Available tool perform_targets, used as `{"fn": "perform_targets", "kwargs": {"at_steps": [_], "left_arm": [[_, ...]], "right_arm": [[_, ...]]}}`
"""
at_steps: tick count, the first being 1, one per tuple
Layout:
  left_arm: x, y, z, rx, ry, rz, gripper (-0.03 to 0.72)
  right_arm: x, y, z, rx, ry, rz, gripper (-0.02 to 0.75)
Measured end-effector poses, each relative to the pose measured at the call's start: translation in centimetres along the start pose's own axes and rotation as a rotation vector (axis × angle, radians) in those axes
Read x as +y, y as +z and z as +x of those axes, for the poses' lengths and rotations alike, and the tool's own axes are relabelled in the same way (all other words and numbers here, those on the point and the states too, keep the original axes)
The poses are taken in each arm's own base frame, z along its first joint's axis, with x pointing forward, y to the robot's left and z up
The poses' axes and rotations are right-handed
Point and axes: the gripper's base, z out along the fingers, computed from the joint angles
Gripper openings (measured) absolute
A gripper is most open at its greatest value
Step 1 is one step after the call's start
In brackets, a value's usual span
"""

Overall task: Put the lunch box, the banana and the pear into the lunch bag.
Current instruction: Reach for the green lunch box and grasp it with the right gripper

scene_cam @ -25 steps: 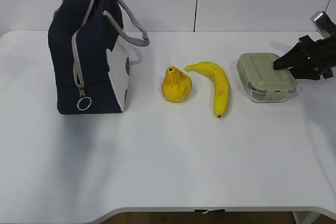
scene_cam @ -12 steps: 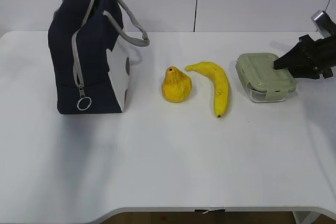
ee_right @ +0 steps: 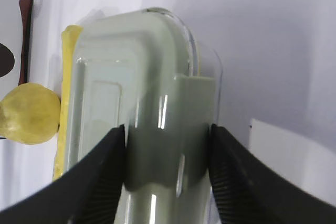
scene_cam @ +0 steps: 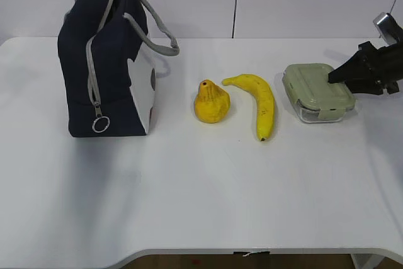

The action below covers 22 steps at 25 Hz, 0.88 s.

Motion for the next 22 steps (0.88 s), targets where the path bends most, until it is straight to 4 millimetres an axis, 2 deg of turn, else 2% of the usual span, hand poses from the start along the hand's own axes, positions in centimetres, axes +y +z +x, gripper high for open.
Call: {"fn": "perform_targets", "kwargs": {"at_steps": [22], "left_arm": [[0.00, 0.00, 0.00, 0.000, 0.000, 0.000, 0.277]], "right_arm": [[0.04, 0.00, -0.03, -0.004, 0.002, -0.004, 0.384]]}}
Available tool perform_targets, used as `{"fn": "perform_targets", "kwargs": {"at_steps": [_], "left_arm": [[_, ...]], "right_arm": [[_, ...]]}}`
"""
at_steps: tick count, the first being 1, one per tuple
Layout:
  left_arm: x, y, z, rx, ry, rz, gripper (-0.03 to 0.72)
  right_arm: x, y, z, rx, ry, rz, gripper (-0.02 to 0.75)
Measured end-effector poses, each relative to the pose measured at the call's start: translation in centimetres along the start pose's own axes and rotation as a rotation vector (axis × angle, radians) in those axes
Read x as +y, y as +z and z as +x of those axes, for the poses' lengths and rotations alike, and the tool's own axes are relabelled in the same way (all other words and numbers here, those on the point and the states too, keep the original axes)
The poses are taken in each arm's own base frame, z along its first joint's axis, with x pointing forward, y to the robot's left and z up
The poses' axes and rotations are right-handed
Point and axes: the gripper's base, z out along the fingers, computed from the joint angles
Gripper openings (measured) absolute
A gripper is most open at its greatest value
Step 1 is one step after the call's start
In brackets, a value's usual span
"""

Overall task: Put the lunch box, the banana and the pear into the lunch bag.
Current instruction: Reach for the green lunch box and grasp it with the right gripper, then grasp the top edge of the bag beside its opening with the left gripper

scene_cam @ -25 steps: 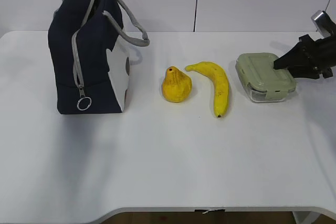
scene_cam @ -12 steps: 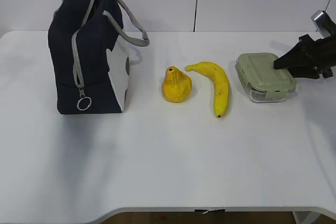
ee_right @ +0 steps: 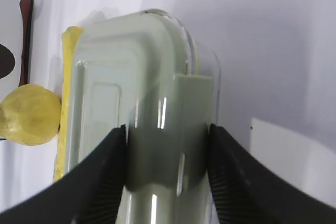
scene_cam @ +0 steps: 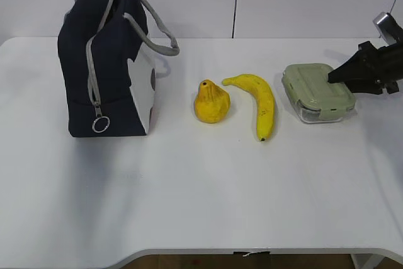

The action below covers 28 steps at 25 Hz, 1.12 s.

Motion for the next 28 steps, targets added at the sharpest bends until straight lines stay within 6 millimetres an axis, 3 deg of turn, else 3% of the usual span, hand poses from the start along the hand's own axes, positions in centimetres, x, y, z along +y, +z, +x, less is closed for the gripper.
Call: {"fn": "perform_targets", "kwargs": {"at_steps": [28], "left_arm": [[0.00, 0.00, 0.00, 0.000, 0.000, 0.000, 0.277]], "right_arm": [[-0.05, 0.33, -0.51, -0.067, 0.069, -0.044, 0.378]]}}
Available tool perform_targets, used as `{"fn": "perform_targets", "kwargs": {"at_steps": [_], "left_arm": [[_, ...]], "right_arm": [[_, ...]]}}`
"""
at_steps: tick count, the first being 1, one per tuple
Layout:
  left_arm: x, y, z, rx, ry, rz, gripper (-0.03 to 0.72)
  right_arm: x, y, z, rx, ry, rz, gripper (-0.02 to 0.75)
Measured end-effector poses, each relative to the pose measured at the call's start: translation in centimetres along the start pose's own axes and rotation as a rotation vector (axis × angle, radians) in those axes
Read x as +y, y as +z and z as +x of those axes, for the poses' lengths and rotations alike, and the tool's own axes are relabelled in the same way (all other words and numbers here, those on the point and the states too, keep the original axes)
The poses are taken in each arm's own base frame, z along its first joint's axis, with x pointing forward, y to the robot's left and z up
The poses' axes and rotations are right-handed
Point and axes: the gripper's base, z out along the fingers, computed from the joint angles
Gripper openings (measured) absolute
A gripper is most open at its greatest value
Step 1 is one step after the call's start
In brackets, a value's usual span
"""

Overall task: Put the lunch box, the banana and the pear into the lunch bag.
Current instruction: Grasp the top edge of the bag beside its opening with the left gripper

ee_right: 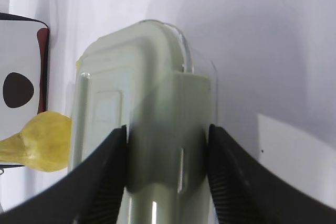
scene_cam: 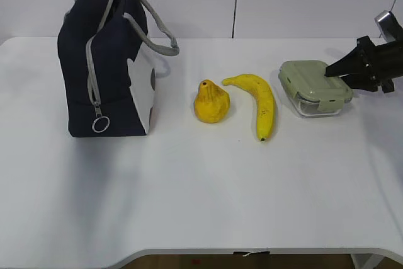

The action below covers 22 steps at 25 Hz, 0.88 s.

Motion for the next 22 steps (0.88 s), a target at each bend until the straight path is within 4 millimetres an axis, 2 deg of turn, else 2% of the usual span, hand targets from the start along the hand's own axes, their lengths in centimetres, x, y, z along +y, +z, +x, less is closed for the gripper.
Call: {"fn": "perform_targets", "kwargs": {"at_steps": [22], "left_arm": [[-0.03, 0.00, -0.02, -0.002, -0.006, 0.004, 0.277]], "right_arm": [[0.01, 0.00, -0.02, -0.002, 0.007, -0.001, 0.378]]}}
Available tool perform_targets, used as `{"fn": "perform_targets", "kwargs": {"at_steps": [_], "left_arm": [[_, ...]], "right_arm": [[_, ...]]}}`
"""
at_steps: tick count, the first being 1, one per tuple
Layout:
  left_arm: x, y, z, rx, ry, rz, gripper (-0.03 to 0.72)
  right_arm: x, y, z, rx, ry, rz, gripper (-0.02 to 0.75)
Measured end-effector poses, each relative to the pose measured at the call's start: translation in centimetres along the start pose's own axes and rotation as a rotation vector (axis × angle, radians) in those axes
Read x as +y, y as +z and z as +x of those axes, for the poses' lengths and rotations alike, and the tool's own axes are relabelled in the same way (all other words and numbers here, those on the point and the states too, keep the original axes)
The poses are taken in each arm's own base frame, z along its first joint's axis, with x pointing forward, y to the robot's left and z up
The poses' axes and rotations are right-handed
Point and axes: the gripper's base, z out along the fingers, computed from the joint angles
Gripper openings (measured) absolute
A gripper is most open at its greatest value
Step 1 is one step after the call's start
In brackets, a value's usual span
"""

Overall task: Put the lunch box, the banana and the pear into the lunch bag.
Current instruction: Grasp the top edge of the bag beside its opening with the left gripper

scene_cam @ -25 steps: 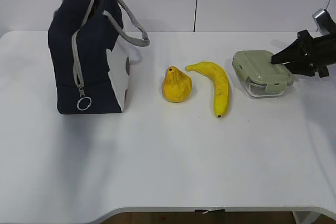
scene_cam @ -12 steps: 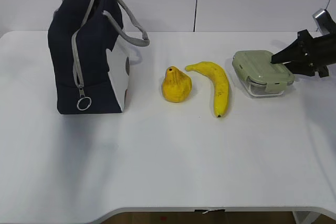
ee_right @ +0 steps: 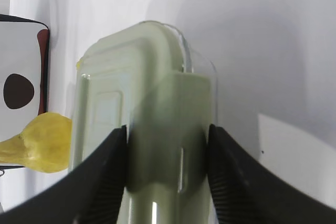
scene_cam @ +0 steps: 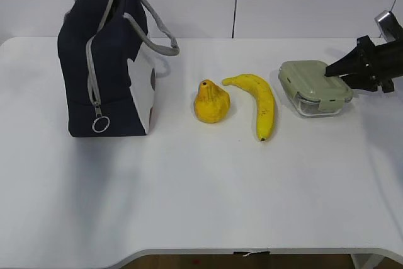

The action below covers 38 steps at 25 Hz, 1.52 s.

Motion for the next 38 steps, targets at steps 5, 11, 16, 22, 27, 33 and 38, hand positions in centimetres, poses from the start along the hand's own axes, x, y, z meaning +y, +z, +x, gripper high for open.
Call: {"fn": "perform_targets", "kwargs": {"at_steps": [5, 11, 16, 22, 27, 33, 38], "left_arm": [[0.00, 0.00, 0.00, 0.000, 0.000, 0.000, 0.277], [0.00, 0.00, -0.01, -0.001, 0.000, 0.000, 0.277], [0.00, 0.00, -0.01, -0.001, 0.000, 0.000, 0.277], [0.00, 0.00, -0.02, -0.002, 0.000, 0.000, 0.277], [0.00, 0.00, -0.02, -0.002, 0.000, 0.000, 0.277], [-0.01, 0.00, -0.02, -0.002, -0.001, 0.001, 0.277], [-0.01, 0.00, -0.02, -0.002, -0.002, 0.001, 0.277]], "right_arm": [[0.00, 0.00, 0.00, 0.000, -0.006, 0.000, 0.378], [0.00, 0.00, 0.00, 0.000, -0.008, 0.000, 0.378], [0.00, 0.00, 0.00, 0.000, -0.008, 0.000, 0.378], [-0.01, 0.00, -0.01, -0.002, -0.010, 0.001, 0.378], [0.21, 0.27, 0.01, 0.004, -0.014, -0.002, 0.378], [0.13, 0.17, 0.00, 0.001, -0.013, -0.001, 0.378], [0.07, 0.09, -0.02, -0.001, -0.011, -0.001, 0.378]]}}
